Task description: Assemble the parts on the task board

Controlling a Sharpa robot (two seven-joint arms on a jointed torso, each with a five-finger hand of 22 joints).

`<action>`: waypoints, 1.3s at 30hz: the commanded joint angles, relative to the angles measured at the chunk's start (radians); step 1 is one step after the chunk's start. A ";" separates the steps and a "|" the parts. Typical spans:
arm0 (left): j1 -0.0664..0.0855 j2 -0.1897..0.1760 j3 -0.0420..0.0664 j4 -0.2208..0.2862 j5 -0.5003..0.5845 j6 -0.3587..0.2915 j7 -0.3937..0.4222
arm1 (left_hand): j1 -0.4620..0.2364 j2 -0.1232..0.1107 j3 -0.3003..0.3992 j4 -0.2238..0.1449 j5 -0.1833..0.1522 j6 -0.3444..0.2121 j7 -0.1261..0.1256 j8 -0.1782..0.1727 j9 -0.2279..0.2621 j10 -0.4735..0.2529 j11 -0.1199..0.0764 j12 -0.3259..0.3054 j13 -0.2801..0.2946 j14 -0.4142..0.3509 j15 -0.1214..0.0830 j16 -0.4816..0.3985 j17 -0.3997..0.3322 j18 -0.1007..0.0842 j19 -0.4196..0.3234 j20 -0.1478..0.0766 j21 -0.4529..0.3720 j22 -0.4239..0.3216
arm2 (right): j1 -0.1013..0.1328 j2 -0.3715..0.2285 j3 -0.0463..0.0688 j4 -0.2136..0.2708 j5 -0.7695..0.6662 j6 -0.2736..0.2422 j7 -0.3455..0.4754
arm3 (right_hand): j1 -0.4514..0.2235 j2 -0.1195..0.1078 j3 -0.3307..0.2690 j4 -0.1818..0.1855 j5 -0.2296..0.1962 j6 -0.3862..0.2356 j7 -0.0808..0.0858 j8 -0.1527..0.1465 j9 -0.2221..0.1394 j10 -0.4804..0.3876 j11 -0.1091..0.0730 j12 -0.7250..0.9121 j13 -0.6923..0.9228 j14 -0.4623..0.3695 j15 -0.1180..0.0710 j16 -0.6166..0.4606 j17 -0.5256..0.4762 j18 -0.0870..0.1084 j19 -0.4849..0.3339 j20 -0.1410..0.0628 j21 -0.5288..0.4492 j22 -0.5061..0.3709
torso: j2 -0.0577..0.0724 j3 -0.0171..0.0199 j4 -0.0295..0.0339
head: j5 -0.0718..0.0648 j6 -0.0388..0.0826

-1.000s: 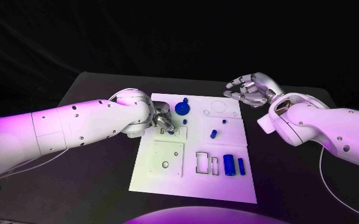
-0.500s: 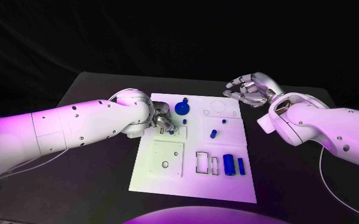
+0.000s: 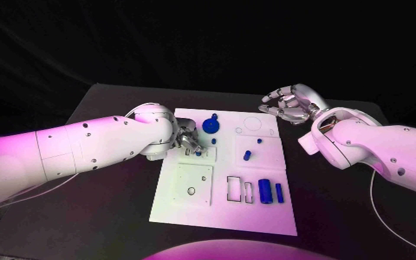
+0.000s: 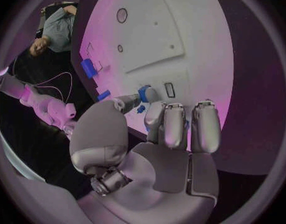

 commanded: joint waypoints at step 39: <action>0.007 -0.030 0.053 0.030 0.080 -0.386 0.380 | 0.433 -0.055 -0.114 0.006 0.006 -0.275 0.182 -0.305 -0.251 -0.493 0.165 -0.531 -0.621 -0.183 0.130 -0.269 -0.347 0.115 -0.448 0.121 -0.443 -0.664 | -0.008 0.000 0.000 -0.015 -0.005 0.004 0.029 | -0.015 0.001 -0.004 0.013 -0.003 0.000 -0.003 0.004 0.000 -0.030 0.000 -0.022 -0.028 0.064 -0.007 -0.008 0.087 0.015 -0.018 0.000 -0.019 0.125 | 0.002 -0.0003 0.0006 | -0.017 0.017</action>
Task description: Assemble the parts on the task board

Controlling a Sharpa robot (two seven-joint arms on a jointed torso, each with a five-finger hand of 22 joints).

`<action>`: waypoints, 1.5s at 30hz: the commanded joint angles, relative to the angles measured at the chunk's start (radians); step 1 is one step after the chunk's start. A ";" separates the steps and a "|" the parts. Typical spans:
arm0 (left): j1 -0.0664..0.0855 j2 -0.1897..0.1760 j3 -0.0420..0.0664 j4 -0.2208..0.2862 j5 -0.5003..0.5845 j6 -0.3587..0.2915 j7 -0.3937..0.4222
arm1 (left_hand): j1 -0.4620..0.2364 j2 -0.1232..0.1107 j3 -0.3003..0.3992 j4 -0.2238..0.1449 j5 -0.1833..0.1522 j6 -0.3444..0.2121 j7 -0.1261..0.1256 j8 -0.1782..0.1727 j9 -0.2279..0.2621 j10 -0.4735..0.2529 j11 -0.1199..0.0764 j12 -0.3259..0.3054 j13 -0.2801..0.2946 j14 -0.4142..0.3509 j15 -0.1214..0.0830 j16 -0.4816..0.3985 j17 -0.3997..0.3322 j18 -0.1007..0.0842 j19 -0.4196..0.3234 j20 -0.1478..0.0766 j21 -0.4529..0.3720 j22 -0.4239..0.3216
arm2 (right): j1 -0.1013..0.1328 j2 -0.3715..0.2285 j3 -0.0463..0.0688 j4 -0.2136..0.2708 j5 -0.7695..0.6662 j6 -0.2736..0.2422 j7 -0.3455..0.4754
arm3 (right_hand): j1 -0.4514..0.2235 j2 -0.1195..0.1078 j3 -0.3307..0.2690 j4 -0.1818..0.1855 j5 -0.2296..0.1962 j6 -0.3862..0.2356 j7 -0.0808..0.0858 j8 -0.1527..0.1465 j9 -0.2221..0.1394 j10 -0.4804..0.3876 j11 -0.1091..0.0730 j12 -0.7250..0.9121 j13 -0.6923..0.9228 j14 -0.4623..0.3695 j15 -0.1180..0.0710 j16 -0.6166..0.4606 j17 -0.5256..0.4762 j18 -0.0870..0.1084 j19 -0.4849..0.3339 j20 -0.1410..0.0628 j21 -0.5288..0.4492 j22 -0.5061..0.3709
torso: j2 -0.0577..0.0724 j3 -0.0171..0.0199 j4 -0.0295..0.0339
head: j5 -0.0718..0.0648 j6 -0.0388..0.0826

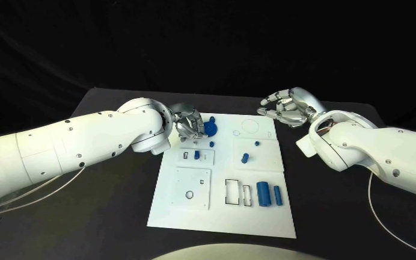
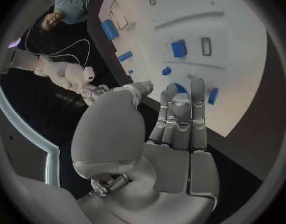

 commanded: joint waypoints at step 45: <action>0.017 -0.005 0.005 -0.121 -0.050 0.166 -0.044 | -0.229 0.113 -0.351 0.017 0.000 0.177 -0.070 0.056 -0.096 0.271 -0.070 0.306 0.128 0.201 -0.061 0.333 0.327 -0.065 0.317 -0.047 0.274 0.423 | -0.002 -0.004 -0.001 -0.002 -0.018 0.003 0.020 | 0.000 0.004 0.000 0.005 0.002 -0.001 -0.003 0.004 -0.001 -0.016 0.000 -0.013 -0.013 0.063 -0.007 -0.007 0.082 0.015 -0.010 -0.001 -0.010 0.122 | 0.002 -0.0005 0.0009 | -0.010 0.005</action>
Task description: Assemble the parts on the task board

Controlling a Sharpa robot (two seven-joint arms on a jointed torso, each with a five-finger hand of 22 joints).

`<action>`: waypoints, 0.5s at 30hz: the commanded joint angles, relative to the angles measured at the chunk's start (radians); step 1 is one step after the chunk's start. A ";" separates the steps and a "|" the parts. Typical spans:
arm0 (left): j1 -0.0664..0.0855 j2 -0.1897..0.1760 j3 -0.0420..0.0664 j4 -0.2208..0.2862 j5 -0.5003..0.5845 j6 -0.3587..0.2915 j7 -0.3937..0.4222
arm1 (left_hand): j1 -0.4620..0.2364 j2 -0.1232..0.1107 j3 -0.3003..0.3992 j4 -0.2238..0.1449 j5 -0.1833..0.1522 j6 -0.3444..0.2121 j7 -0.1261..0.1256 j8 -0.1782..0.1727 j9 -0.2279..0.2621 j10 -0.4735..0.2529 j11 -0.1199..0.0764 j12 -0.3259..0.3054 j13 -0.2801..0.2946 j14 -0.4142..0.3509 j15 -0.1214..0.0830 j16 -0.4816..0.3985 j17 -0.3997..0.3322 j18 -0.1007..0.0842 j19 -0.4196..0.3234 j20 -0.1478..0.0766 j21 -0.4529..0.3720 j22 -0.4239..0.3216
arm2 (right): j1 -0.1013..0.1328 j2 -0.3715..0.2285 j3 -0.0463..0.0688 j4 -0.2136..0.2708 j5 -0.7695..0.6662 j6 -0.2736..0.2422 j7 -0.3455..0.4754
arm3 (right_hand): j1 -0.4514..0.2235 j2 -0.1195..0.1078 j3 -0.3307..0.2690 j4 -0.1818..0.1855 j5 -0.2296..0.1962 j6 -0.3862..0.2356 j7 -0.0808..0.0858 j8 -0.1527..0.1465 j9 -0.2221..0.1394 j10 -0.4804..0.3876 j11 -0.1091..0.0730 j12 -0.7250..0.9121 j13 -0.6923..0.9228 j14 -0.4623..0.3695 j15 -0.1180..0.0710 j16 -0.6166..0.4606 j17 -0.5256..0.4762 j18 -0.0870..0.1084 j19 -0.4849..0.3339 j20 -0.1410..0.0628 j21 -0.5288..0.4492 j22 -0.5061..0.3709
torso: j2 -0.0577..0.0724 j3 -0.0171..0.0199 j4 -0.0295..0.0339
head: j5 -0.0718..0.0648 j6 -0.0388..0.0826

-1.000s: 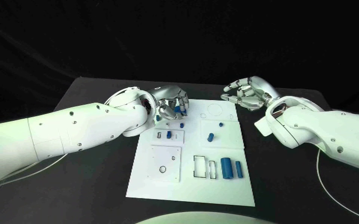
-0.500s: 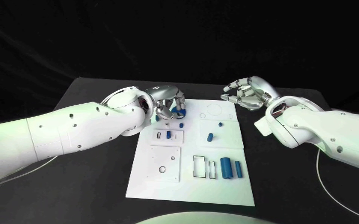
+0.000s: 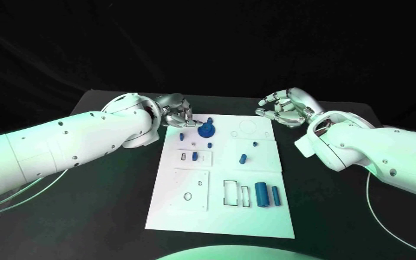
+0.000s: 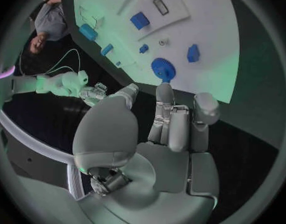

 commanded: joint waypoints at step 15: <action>0.044 0.061 0.007 -0.116 0.001 0.439 -0.277 | -0.011 0.054 -0.031 -0.001 0.007 -0.003 -0.013 0.037 0.039 0.040 -0.010 0.118 0.165 0.040 -0.015 0.005 0.007 -0.020 0.045 -0.006 0.044 0.071 | -0.001 0.004 -0.001 -0.003 -0.020 0.004 0.002 | 0.000 0.004 0.000 0.006 0.003 -0.001 -0.003 0.004 0.000 -0.009 0.000 -0.003 -0.002 0.063 -0.007 -0.007 0.082 0.015 -0.006 0.000 -0.004 0.122 | 0.000 0.0009 0.0002 | 0.006 -0.008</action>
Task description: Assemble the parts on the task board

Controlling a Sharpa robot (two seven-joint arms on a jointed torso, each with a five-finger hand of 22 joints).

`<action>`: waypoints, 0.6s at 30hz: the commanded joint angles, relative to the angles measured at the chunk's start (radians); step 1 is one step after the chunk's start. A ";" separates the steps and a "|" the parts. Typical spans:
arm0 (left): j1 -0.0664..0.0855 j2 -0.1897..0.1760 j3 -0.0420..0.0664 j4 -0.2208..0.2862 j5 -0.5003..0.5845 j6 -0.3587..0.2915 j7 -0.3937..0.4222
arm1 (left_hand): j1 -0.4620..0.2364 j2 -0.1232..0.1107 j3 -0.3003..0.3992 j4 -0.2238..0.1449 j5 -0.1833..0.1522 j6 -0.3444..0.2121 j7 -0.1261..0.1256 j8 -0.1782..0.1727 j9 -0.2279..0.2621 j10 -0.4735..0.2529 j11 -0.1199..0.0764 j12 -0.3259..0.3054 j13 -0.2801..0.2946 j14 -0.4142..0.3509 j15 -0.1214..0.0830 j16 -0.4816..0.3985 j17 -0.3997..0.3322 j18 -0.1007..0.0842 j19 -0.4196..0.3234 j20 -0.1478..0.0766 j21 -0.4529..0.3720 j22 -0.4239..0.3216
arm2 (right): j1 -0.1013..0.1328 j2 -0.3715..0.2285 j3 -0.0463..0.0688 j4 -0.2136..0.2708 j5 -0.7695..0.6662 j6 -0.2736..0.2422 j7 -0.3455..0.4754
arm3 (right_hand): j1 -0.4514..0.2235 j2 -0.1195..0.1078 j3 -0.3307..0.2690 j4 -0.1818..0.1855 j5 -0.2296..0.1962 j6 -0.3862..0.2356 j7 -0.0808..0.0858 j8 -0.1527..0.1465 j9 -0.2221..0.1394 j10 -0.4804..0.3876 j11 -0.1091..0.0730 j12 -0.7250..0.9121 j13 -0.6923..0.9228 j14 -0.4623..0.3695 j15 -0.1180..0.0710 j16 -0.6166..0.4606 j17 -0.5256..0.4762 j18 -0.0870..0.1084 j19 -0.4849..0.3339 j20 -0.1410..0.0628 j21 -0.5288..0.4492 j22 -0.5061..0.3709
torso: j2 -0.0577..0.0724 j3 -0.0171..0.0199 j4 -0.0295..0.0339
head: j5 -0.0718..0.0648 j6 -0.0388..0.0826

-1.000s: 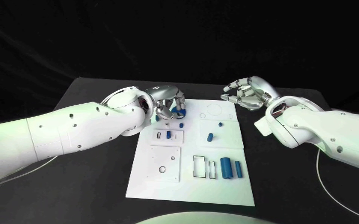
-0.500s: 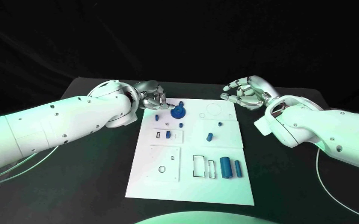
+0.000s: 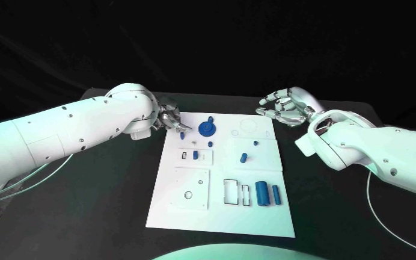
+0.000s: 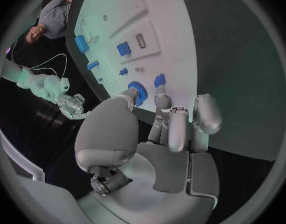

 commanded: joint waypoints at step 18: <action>0.008 0.046 0.000 -0.074 -0.016 0.105 -0.059 | 0.012 0.009 0.001 0.001 0.007 -0.001 -0.011 0.017 0.017 -0.014 -0.004 0.005 0.004 0.034 -0.006 -0.003 -0.008 -0.021 0.005 0.000 0.006 0.005 | -0.001 0.005 0.000 -0.004 -0.016 0.003 0.003 | 0.000 0.004 0.000 0.007 0.005 -0.001 -0.003 0.005 0.000 -0.011 0.000 -0.004 -0.003 0.063 -0.008 -0.007 0.081 0.015 -0.006 0.000 -0.005 0.122 | -0.002 0.0009 0.0001 | 0.004 -0.007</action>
